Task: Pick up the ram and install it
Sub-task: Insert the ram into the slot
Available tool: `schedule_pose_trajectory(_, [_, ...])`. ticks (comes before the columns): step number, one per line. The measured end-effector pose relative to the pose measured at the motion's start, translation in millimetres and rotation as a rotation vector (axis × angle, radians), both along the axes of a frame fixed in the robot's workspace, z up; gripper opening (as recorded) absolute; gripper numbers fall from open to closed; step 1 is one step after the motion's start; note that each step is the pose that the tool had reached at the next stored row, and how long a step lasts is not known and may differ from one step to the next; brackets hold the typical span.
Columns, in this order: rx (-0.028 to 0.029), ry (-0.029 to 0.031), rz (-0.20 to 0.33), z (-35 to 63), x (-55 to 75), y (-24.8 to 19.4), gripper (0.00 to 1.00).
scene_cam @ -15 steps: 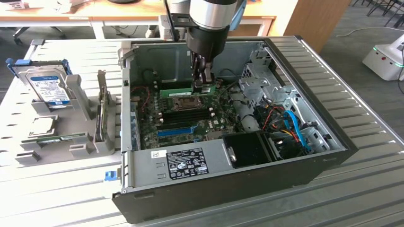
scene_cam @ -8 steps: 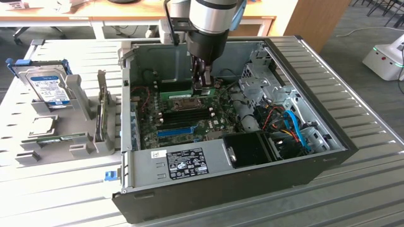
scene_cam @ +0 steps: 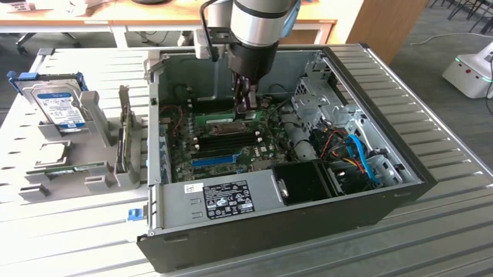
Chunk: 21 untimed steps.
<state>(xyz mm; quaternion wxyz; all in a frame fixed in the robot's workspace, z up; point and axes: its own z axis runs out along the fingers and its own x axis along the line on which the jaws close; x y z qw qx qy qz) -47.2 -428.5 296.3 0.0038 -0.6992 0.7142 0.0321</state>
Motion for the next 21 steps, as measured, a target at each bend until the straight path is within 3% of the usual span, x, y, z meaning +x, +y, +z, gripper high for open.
schedule_pose_trajectory(21, [-0.0002, 0.0000, 0.000, -23.7, -1.6, -3.8, 0.12])
